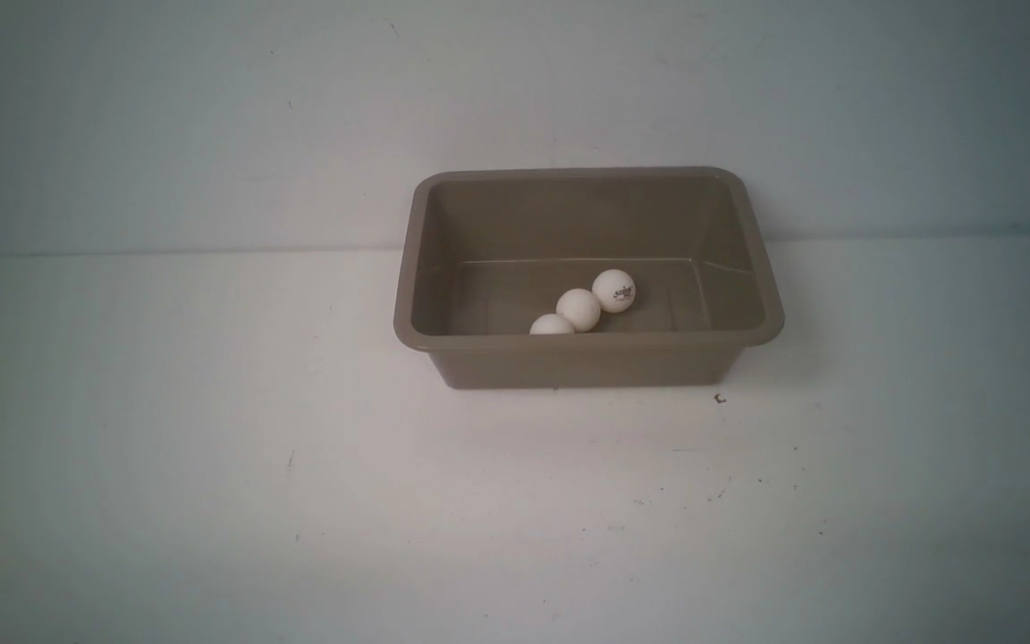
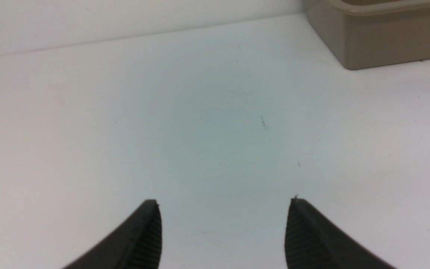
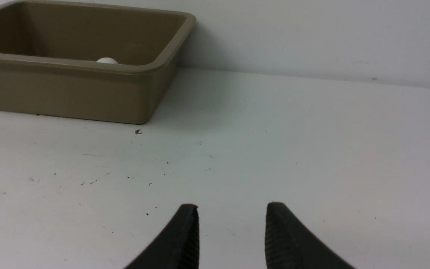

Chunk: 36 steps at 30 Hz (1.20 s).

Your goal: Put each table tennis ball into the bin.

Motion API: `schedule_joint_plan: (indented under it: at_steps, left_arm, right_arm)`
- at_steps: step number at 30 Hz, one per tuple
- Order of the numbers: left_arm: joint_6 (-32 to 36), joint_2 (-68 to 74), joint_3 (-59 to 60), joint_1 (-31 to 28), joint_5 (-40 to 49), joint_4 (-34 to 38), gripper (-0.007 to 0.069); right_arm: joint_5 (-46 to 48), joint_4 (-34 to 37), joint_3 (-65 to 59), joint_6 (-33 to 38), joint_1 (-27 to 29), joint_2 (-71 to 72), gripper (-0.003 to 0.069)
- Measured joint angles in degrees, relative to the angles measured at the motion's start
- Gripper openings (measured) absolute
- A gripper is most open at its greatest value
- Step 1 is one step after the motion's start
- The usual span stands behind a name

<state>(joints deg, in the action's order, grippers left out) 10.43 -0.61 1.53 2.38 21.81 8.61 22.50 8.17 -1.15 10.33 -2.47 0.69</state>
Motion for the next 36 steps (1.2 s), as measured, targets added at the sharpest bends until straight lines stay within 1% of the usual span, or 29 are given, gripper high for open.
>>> schedule_joint_plan:
  at_steps: [4,6,13,36]
  left_arm:
    - [0.0,0.0,0.0,0.0,0.0,0.0,0.0405]
    - [0.0,0.0,0.0,0.0,0.0,0.0,0.0405]
    - [0.0,0.0,0.0,0.0,0.0,0.0,0.0405]
    - [0.0,0.0,0.0,0.0,0.0,0.0,0.0405]
  right_arm:
    - [-0.1,-1.3,0.0,-6.3,0.0,0.0,0.024]
    - [-0.1,-1.4,0.0,-8.1,0.0,0.0,0.024]
    - [-0.1,-1.4,0.0,-9.1,0.0,0.0,0.024]
    - [-0.1,-1.4,0.0,-9.2,0.0,0.0,0.024]
